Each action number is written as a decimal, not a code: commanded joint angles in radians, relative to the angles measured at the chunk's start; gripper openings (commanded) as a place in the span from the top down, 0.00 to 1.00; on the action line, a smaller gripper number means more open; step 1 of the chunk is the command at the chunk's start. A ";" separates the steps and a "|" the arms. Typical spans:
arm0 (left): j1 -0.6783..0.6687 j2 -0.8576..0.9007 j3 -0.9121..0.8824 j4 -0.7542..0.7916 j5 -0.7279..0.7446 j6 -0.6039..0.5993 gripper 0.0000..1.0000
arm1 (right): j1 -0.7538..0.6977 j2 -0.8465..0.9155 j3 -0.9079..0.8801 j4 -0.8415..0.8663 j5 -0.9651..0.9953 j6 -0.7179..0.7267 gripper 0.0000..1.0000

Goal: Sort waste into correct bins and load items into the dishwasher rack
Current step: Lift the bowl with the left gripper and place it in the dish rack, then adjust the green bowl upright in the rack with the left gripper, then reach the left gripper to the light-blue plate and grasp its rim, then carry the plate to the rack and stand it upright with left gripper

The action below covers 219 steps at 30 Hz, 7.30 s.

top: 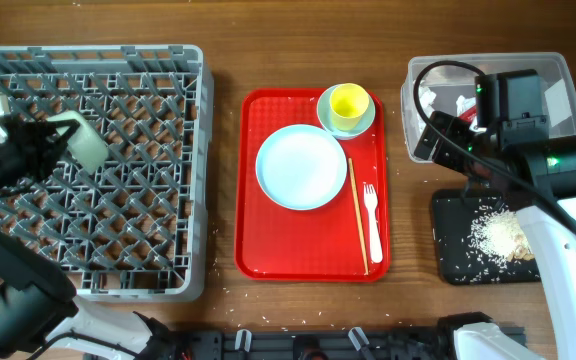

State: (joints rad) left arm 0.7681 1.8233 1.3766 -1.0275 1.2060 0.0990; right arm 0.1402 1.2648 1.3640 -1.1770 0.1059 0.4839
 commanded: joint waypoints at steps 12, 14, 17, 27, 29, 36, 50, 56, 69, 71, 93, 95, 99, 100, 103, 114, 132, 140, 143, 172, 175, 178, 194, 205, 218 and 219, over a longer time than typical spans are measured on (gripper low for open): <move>0.084 0.006 -0.063 -0.014 -0.017 0.025 0.89 | -0.002 -0.003 0.006 0.003 0.013 -0.012 0.00; 0.111 0.006 -0.063 -0.017 -0.064 0.024 0.84 | -0.002 -0.003 0.006 0.003 0.013 -0.013 0.00; 0.140 0.006 -0.063 -0.031 -0.135 0.024 0.55 | -0.002 -0.003 0.006 0.003 0.013 -0.012 0.00; 0.140 0.005 -0.028 -0.028 -0.508 -0.091 0.45 | -0.002 -0.003 0.006 0.003 0.013 -0.013 0.00; 0.140 0.004 0.012 -0.046 -0.613 -0.141 0.45 | -0.002 -0.003 0.006 0.003 0.013 -0.012 0.00; 0.140 0.003 0.235 -0.159 -0.792 -0.212 0.47 | -0.002 -0.003 0.006 0.003 0.013 -0.013 0.00; -0.158 0.005 0.293 -0.166 -0.764 -0.095 0.96 | -0.002 -0.003 0.006 0.003 0.013 -0.012 0.00; -0.252 0.006 0.261 -0.161 -1.078 -0.190 0.96 | -0.002 -0.003 0.006 0.003 0.013 -0.012 0.00; -0.233 0.006 0.097 -0.124 -1.106 -0.195 0.96 | -0.002 -0.003 0.006 0.003 0.013 -0.012 0.00; -0.233 0.006 0.095 -0.124 -1.155 -0.242 0.96 | -0.002 -0.003 0.006 0.003 0.013 -0.013 0.00; -0.141 -0.223 0.097 -0.041 -0.853 -0.394 0.96 | -0.002 -0.003 0.006 0.003 0.013 -0.013 0.00; -0.170 -0.256 0.097 -0.018 -0.691 -0.390 0.96 | -0.002 -0.003 0.006 0.003 0.013 -0.012 0.00; -0.340 -0.304 0.097 -0.008 -0.521 -0.277 0.96 | -0.002 -0.003 0.006 0.003 0.013 -0.012 0.00; -0.404 -0.305 0.097 -0.008 -0.522 -0.254 0.96 | -0.002 -0.003 0.006 0.003 0.013 -0.012 0.00; -0.582 -0.300 0.097 0.005 -0.528 -0.201 0.90 | -0.002 -0.003 0.006 0.003 0.013 -0.012 0.00; -1.291 -0.151 0.097 0.108 -1.054 -0.196 0.45 | -0.002 -0.003 0.006 0.003 0.013 -0.013 0.00; -1.565 0.204 0.097 0.191 -1.099 -0.225 0.44 | -0.002 -0.003 0.006 0.003 0.013 -0.013 0.00; -1.576 0.228 0.095 0.206 -1.181 -0.226 0.49 | -0.002 -0.003 0.006 0.003 0.013 -0.012 0.00; -1.576 0.238 0.095 0.215 -1.181 -0.226 0.52 | -0.002 -0.003 0.006 0.003 0.013 -0.012 0.00; -1.564 0.104 0.127 0.106 -1.150 -0.371 0.96 | -0.002 -0.003 0.006 0.003 0.013 -0.012 0.00; -1.542 -0.002 0.127 0.091 -1.107 -0.373 0.96 | -0.002 -0.003 0.006 0.003 0.013 -0.012 0.00; -1.508 -0.097 0.127 0.075 -1.071 -0.373 0.96 | -0.002 -0.003 0.006 0.003 0.013 -0.012 0.00; -1.022 -0.430 0.127 0.138 -0.758 -0.081 0.96 | -0.002 -0.003 0.006 0.003 0.013 -0.012 0.00; -0.634 -0.222 0.127 0.261 -0.204 -0.025 0.96 | -0.002 -0.003 0.006 0.003 0.013 -0.012 0.00; -0.545 -0.116 0.127 0.261 -0.131 -0.032 0.73 | -0.002 -0.003 0.006 0.003 0.013 -0.012 0.00; -0.545 -0.116 0.127 0.261 -0.148 -0.032 0.72 | -0.002 -0.003 0.006 0.003 0.013 -0.012 0.00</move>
State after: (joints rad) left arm 0.2184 1.7027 1.4918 -0.7692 1.0470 0.0513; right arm 0.1402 1.2648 1.3640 -1.1767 0.1059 0.4839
